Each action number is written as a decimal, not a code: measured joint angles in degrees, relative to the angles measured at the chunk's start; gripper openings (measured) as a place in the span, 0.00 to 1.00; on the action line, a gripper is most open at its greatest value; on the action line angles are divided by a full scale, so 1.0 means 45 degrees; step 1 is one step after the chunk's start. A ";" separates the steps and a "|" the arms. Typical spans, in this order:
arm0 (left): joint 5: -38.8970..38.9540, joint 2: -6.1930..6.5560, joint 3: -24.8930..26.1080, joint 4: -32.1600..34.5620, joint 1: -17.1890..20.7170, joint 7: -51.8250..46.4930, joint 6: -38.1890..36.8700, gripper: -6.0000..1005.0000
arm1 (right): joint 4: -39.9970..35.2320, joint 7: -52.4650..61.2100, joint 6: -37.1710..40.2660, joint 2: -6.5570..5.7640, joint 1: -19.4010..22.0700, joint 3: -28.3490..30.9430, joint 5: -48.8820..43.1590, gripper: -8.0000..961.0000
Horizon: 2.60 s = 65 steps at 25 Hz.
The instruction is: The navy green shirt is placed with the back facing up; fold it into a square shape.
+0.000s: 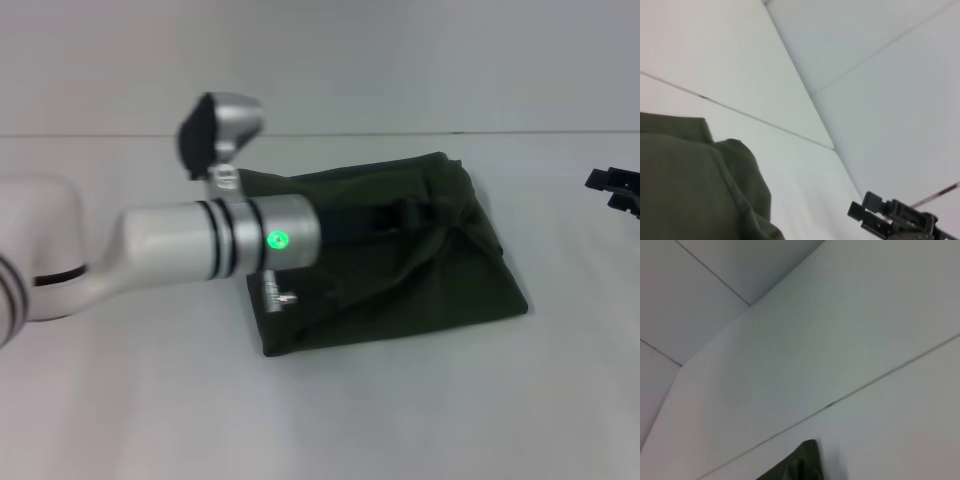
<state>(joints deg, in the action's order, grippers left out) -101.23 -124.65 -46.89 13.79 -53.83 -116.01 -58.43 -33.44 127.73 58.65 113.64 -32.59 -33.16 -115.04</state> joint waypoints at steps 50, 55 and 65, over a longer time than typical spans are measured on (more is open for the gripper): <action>-0.1780 0.1958 0.0969 0.5548 0.5416 -0.3536 -0.7078 0.94 | 0.1851 0.5894 0.2130 -0.0542 -0.5359 -0.2403 -0.5912 0.55; -0.1779 0.1891 0.1004 0.5549 0.5399 -0.3408 -0.6973 0.94 | 0.1947 0.5965 0.2094 -0.0448 -0.5290 -0.2365 -0.5506 0.55; -0.1782 0.1861 0.1027 0.5532 0.5339 -0.3356 -0.6720 0.94 | 0.2394 0.5968 0.1227 -0.0063 -0.5261 -0.2495 -0.5468 0.55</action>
<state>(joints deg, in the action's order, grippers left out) -109.25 -116.28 -42.27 38.69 -29.80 -131.11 -88.67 -22.67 154.59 64.17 113.36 -56.26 -44.39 -139.65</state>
